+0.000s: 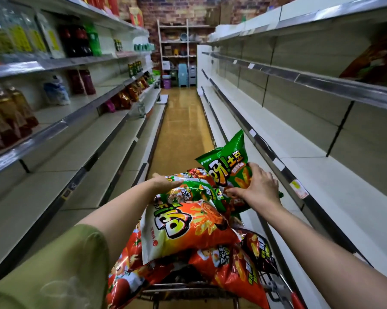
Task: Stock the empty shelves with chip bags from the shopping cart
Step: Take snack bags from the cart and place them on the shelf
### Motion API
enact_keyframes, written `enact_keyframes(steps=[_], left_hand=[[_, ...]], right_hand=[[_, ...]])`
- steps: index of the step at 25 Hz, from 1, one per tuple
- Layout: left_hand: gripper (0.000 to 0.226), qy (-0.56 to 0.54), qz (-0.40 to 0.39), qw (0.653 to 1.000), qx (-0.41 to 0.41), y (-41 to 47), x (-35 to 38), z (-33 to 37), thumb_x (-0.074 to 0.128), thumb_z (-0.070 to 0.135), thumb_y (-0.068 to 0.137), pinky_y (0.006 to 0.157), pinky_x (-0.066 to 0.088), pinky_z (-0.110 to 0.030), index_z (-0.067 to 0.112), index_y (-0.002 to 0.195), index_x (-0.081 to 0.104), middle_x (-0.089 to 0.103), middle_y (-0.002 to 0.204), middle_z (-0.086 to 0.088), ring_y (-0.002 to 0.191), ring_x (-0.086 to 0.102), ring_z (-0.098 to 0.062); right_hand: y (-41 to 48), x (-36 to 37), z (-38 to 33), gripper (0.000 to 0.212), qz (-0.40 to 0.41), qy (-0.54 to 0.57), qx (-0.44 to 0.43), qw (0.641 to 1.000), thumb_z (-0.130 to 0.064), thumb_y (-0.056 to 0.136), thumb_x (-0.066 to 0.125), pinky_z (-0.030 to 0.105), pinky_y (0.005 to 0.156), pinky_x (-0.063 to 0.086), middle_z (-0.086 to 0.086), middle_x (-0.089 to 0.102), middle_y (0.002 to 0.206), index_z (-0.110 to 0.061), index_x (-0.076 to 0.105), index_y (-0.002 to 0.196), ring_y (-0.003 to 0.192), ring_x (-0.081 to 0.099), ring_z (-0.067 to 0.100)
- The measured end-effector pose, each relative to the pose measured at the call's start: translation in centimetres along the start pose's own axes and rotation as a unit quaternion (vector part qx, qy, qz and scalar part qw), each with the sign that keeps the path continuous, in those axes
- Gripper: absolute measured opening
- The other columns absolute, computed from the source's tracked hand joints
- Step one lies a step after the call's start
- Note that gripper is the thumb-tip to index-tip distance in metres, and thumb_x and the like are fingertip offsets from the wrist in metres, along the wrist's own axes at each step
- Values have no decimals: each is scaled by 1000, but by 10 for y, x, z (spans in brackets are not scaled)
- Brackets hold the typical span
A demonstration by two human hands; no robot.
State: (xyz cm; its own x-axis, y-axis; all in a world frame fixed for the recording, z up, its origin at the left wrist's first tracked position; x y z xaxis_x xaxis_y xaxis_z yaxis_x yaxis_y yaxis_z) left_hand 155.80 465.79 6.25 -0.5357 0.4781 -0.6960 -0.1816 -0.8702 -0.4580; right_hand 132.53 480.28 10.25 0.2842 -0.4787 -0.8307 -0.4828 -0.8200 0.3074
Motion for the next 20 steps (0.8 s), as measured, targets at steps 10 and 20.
enact_keyframes(steps=[10,20], left_hand=[[132,-230,-57,971,-43,77,15,-34,94,50,8,79,58,-46,0,123,53,70,104,-18,83,71,-32],[46,-476,75,873,79,-15,-43,-4,82,10,67,56,60,-34,-3,105,60,72,89,-19,69,71,-26]], right_hand=[[13,27,-2,89,-14,18,11,1000,-53,67,76,35,102,30,2,51,133,-19,34,138,122,42,23],[10,-2,5,86,44,48,34,997,-48,66,78,40,99,36,7,54,129,-16,38,135,118,46,27]])
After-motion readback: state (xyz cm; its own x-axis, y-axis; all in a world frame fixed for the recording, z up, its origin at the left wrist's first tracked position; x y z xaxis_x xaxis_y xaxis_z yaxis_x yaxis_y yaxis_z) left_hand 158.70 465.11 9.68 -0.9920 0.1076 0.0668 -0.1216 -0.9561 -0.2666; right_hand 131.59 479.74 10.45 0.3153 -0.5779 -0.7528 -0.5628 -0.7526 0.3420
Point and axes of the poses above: each hand's wrist, its own y-axis towards the middle knuckle, its own x-axis out of the palm, z = x × y, the point moved 6 cm from there along y, towards the middle knuckle
